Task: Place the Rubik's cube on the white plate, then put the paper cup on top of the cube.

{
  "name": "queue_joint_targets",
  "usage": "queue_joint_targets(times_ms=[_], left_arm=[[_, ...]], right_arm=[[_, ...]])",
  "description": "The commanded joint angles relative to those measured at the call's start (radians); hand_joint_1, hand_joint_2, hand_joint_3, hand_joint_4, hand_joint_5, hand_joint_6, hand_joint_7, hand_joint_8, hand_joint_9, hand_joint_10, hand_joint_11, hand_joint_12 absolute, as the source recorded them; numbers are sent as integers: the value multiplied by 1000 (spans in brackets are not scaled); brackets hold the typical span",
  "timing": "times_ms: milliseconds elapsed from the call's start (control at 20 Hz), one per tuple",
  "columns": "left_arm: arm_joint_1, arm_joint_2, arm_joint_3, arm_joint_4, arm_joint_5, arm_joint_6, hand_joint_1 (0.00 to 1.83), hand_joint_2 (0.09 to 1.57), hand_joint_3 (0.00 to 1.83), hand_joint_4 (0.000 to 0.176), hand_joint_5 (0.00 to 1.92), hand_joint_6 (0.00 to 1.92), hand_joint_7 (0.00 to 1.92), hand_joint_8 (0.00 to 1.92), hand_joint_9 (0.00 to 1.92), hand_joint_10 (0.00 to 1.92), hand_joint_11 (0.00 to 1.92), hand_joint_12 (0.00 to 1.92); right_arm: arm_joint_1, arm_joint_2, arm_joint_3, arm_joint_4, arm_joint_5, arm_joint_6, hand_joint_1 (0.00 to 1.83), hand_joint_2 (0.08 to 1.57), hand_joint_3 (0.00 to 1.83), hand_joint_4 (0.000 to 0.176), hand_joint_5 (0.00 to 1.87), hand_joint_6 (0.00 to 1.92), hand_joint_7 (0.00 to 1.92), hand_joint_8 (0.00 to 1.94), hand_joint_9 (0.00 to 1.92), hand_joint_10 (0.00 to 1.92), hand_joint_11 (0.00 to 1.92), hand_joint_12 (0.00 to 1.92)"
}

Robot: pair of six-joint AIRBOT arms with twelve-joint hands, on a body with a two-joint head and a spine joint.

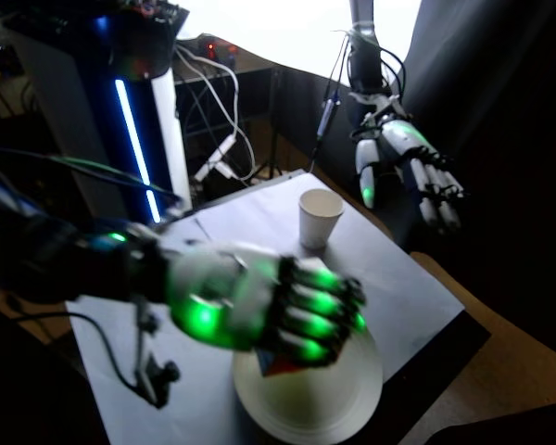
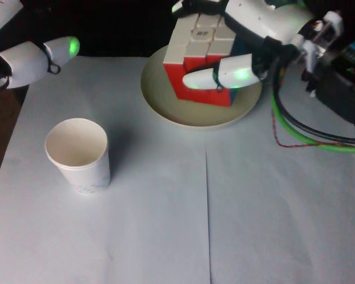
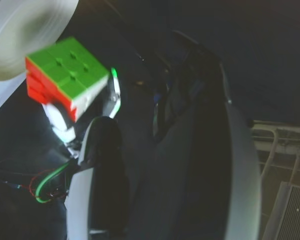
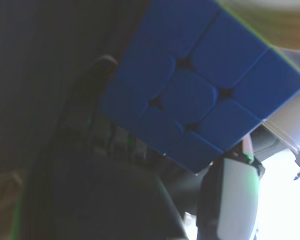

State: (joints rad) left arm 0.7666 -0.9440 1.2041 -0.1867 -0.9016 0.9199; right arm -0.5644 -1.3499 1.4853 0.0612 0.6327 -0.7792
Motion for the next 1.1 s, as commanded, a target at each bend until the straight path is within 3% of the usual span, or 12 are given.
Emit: queue_joint_targets(times_ms=[0,50,100,250,350,450,500,550,650,700,900,1050], left_arm=[[-5,-3,3,5,-130,-2,599,1413,0,29,244,2,194,6,238,24,0,1341],[-5,-3,3,5,-130,-2,624,1412,0,8,257,6,203,6,248,26,0,1355],[-6,-3,2,5,-131,-2,583,1399,0,0,257,1,202,1,229,11,0,1201],[-6,-5,1,6,-133,-2,606,1394,0,38,253,0,180,0,184,0,0,979],[-7,-4,2,13,-126,-3,662,1399,0,4,254,1,157,0,178,1,0,1028],[-8,-4,1,15,-126,-3,590,1394,0,35,263,0,178,2,216,11,0,1188],[-7,-4,1,15,-127,-3,586,1394,0,39,262,0,178,2,217,11,0,1192],[-7,-4,1,15,-127,-3,581,1387,0,45,260,0,174,0,212,9,0,1190],[-7,-4,0,15,-129,-3,588,1385,0,19,270,1,171,0,198,1,0,1128],[-7,-4,-1,15,-129,-3,534,1387,1,19,268,0,173,1,203,2,0,1141],[1,3,-7,11,-134,-3,531,1350,0,72,279,8,158,2,206,4,0,1253],[7,8,-12,9,-141,-3,476,1383,1,45,231,3,167,3,220,11,0,1355]], right_arm=[[20,-8,13,22,122,9,1071,1355,2,0,489,1622,631,1652,527,1792,666,1921],[20,-18,26,31,105,9,1044,1375,2,17,472,1692,578,1656,445,1709,569,1921],[20,-20,36,41,92,9,1088,1186,0,0,189,1215,272,1128,372,1541,521,1851],[19,-31,49,59,56,9,946,1173,0,0,147,875,298,584,250,1277,344,1726],[14,-41,62,59,27,9,839,1161,0,11,183,281,285,49,75,717,0,1353],[12,-43,62,60,25,9,664,1150,0,93,22,3,33,0,25,343,0,924],[9,-43,60,60,25,9,658,1147,0,98,14,1,25,0,50,267,0,906],[7,-43,56,60,25,9,647,1145,0,110,0,0,0,0,46,95,0,509],[7,-38,41,60,26,9,532,1092,0,115,0,0,0,0,36,15,0,333],[7,-33,30,60,26,9,498,1078,0,146,0,0,0,0,6,1,0,147],[7,59,-56,60,104,-30,428,1077,4,134,0,0,0,0,0,0,0,0],[0,152,-143,59,169,-85,374,1101,10,122,0,0,0,0,0,0,0,0]])
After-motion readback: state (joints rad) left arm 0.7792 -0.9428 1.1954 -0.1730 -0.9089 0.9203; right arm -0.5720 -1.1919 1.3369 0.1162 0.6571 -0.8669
